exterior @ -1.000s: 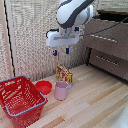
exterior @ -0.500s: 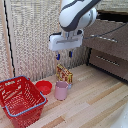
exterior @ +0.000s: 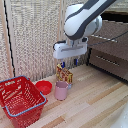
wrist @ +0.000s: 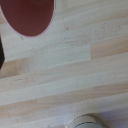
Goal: Move your gripper towards the pink mug and hold it gently. Lift the pink mug from the surface. Position it above the basket, lowering it gently until it is placed inside. Release the grip on the pink mug, completing the task.
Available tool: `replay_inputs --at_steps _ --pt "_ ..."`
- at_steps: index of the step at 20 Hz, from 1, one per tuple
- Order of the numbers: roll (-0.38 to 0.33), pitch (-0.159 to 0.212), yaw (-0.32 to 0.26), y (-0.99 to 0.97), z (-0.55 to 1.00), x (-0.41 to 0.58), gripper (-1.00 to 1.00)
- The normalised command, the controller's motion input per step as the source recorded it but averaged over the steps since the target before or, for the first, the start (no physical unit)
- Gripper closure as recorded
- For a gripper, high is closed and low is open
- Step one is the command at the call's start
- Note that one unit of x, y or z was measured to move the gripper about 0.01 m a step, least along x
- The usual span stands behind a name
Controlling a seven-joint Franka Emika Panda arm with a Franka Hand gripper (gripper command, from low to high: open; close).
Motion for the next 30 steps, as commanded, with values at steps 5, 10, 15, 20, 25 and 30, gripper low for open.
replay_inputs --at_steps 5,10,15,20,25,30 --pt "0.0 0.018 0.0 0.05 -0.44 -0.053 -1.0" --pt "-0.01 0.038 0.0 0.13 -0.42 -0.007 -1.0" --pt "-0.063 0.022 0.0 0.25 -0.44 -0.002 -1.0" --pt "-0.131 0.033 0.0 0.37 -0.33 0.0 -1.0" --pt "-0.155 0.079 0.0 0.25 -0.3 0.02 -1.0" --pt "-0.054 0.043 0.006 0.12 -0.14 0.038 1.0"
